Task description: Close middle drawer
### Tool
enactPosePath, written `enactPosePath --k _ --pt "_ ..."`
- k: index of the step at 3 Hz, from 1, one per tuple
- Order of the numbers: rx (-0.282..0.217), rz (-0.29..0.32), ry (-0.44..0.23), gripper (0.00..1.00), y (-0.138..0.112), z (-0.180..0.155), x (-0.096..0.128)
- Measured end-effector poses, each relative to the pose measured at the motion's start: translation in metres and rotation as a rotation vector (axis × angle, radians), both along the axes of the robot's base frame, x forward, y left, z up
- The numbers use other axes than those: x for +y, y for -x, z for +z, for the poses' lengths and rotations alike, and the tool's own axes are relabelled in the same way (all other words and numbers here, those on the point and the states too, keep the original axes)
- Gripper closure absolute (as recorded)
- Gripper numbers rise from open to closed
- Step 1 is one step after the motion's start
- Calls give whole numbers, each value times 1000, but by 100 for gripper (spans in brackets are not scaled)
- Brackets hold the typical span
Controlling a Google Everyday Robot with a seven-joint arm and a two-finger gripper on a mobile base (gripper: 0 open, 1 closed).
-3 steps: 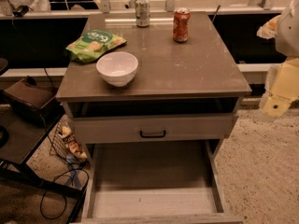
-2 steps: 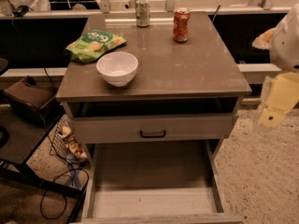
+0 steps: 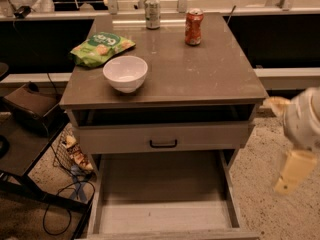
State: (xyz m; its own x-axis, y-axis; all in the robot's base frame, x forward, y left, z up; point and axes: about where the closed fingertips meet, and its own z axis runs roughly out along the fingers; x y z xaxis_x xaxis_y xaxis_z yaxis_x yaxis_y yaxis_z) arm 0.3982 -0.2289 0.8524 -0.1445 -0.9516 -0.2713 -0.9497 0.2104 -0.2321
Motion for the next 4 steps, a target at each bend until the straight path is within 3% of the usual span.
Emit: enactPosePath --k 1,3,4 --pt "-8 5 -1 0 30 -62 -15" --pt "83 -15 -25 41 106 -166 -22" --pt "116 -49 -19 64 126 -189 -26"
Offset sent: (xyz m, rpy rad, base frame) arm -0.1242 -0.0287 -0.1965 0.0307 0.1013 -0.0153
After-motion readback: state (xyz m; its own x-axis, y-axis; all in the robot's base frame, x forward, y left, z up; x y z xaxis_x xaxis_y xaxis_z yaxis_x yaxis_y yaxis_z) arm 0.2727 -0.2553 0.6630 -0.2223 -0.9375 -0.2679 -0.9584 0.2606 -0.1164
